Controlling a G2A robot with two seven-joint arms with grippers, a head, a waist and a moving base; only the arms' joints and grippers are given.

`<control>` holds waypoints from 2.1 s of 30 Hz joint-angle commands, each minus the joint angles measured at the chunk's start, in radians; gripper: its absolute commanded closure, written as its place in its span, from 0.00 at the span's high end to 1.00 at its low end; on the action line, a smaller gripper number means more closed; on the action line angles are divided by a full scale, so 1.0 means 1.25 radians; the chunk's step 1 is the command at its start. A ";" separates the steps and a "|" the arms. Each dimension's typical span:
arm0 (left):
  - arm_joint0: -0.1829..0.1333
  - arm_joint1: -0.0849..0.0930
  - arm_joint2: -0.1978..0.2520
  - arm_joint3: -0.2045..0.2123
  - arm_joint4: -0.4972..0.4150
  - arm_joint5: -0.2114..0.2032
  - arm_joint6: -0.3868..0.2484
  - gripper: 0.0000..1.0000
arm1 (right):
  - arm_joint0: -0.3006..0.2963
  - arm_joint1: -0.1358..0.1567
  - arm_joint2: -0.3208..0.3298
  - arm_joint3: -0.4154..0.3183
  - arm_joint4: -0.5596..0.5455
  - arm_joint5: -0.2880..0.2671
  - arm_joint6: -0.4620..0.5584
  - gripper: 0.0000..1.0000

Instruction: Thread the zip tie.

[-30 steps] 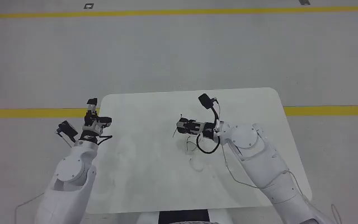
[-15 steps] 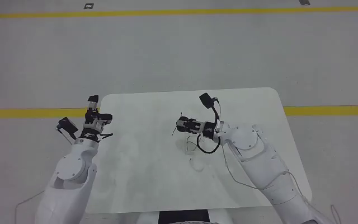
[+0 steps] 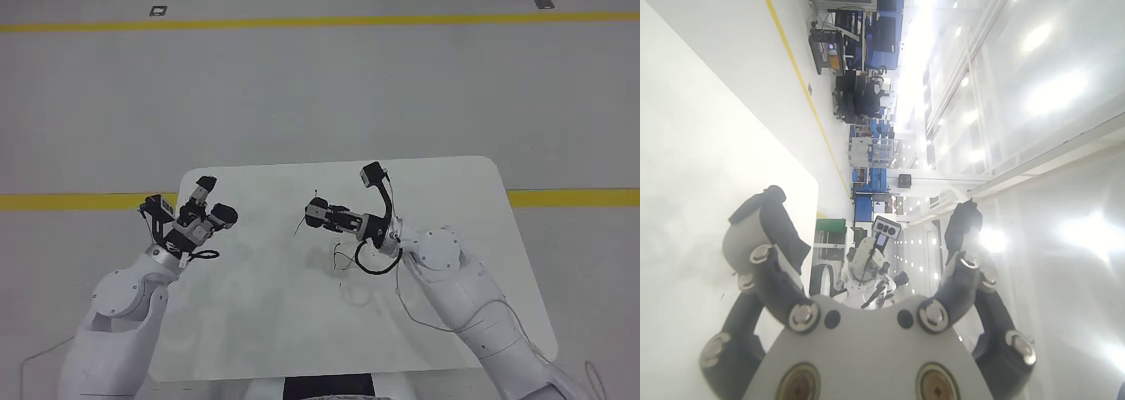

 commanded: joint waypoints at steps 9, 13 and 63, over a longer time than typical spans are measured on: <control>0.019 0.003 0.024 -0.001 -0.026 0.066 -0.070 1.00 | 0.004 -0.001 -0.028 -0.012 -0.124 0.073 -0.050 0.00; 0.031 0.005 0.033 -0.017 0.009 0.057 -0.078 1.00 | 0.013 0.000 -0.040 -0.025 -0.202 0.180 -0.063 0.00; -0.024 0.088 0.292 0.081 1.325 -0.232 0.682 1.00 | 0.084 -0.037 -0.069 -0.015 -0.024 0.483 -0.127 0.00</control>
